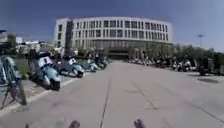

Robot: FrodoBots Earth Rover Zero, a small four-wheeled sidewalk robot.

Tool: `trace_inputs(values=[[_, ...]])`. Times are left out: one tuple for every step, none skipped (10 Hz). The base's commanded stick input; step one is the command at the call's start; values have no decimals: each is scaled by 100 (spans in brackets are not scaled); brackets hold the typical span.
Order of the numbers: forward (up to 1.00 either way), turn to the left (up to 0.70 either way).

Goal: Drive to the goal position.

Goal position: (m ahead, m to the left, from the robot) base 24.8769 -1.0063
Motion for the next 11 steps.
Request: trace_inputs(values=[[85,0],[85,0],[85,0],[85,-33],[85,-34],[85,-34],[85,-34],[85,-34],[85,-34],[85,-28],[85,-7]])
